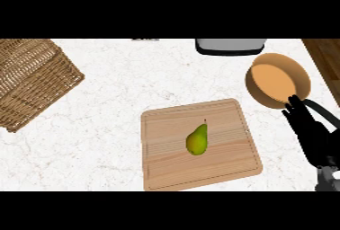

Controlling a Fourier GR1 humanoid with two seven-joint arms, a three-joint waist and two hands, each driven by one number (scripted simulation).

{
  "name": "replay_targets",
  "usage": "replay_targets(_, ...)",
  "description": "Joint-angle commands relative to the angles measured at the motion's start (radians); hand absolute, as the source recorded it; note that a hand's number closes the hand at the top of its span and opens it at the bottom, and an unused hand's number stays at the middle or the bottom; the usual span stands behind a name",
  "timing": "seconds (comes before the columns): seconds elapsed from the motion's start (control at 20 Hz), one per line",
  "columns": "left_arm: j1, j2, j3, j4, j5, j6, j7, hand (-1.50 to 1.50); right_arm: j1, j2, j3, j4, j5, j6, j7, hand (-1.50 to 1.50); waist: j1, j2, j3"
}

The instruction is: Pick the pear from the cutting board and place it in the pot

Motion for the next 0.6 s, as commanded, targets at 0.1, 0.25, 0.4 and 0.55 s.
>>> replay_targets(0.1,0.051,-0.144,-0.062,-0.005,0.043,0.007,-0.023,0.0,0.051,0.004,-0.08,-0.188,0.159,-0.233,-0.2,1.5,-0.036,-0.04,0.02)
replay_targets(0.25,0.095,-0.229,-0.104,-0.014,0.095,-0.005,-0.013,0.0,0.035,0.001,-0.173,-0.306,0.237,-0.368,-0.347,1.5,-0.112,-0.076,0.012)
replay_targets(0.4,0.111,-0.275,-0.116,-0.023,0.121,0.003,-0.006,0.0,0.241,0.052,-0.209,-0.143,0.343,-0.626,-0.196,-1.5,-0.146,-0.046,0.011)
replay_targets(0.55,0.13,-0.307,-0.161,-0.062,0.127,-0.023,-0.028,0.0,0.298,0.225,-0.076,-0.303,0.467,-0.775,-0.34,-1.5,-0.07,-0.048,0.019)
